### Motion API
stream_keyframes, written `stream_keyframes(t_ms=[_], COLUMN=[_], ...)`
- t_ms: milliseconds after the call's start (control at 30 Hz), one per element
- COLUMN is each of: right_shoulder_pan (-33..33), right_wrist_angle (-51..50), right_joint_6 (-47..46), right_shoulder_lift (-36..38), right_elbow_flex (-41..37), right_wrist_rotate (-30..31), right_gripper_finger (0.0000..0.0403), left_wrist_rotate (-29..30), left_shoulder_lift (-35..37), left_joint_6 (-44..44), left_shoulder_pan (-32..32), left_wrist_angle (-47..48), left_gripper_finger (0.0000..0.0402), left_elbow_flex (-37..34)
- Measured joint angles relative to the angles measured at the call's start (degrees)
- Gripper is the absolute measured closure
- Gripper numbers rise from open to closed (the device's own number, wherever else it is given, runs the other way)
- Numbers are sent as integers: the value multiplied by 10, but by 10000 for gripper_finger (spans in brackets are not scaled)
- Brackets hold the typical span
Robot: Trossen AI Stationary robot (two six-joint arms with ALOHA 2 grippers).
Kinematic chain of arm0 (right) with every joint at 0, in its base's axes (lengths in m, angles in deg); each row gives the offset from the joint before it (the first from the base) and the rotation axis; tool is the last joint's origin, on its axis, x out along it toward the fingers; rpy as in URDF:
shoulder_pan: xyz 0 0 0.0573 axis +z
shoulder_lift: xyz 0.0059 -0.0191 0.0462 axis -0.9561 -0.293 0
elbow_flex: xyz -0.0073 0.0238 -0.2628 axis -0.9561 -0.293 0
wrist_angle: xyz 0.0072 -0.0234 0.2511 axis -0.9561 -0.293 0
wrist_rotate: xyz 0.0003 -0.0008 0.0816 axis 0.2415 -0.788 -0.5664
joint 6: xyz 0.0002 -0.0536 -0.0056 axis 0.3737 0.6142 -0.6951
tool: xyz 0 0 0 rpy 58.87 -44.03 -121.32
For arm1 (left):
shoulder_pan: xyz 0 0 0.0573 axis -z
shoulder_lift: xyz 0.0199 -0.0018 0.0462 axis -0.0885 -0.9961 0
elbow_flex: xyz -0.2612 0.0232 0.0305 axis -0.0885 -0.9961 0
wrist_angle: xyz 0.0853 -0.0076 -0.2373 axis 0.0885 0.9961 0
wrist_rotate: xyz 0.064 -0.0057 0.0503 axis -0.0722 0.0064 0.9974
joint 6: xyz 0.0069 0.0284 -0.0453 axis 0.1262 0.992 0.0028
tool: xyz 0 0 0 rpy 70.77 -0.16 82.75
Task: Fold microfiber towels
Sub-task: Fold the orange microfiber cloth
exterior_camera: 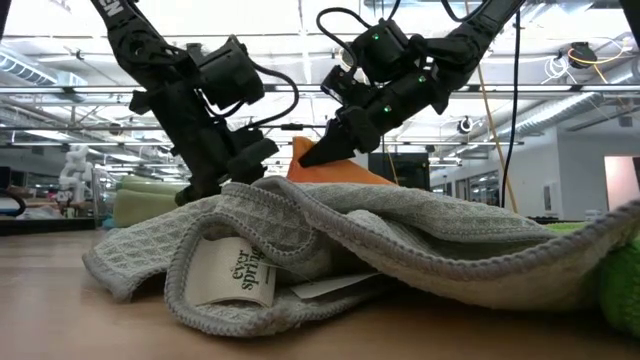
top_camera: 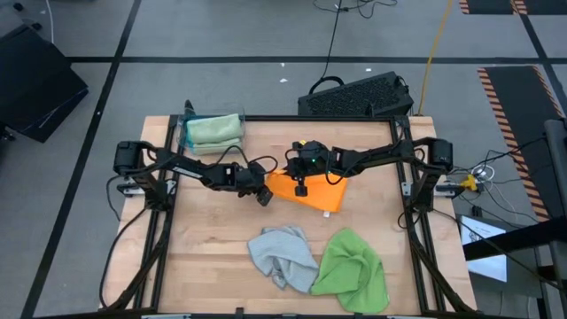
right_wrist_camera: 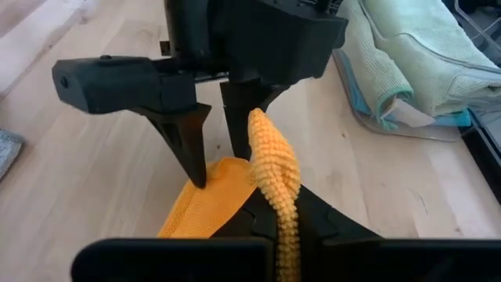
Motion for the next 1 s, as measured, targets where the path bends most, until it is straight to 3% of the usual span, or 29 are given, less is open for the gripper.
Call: stream_keyframes(t_ms=[167,400,667,800,1000], right_shoulder_pan=[0,1,28,57,147], right_wrist_angle=[0,1,-114,-184,-222], right_joint_6=[4,4,6,-17,-59], right_shoulder_lift=[0,2,118,200,316], right_elbow_flex=[0,0,0,0,0], right_wrist_rotate=[1,1,5,9,102], right_gripper_finger=[401,401,401,401,401], left_wrist_rotate=[-7,2,25,77,72], left_shoulder_lift=[-1,-3,69,133,197], left_joint_6=[18,69,181,268,398], left_shoulder_pan=[-1,17,64,101,157], left_wrist_angle=[-3,-9,-2,-2,9], left_gripper_finger=[236,386,396,396,397], left_elbow_flex=[0,-1,17,49,130])
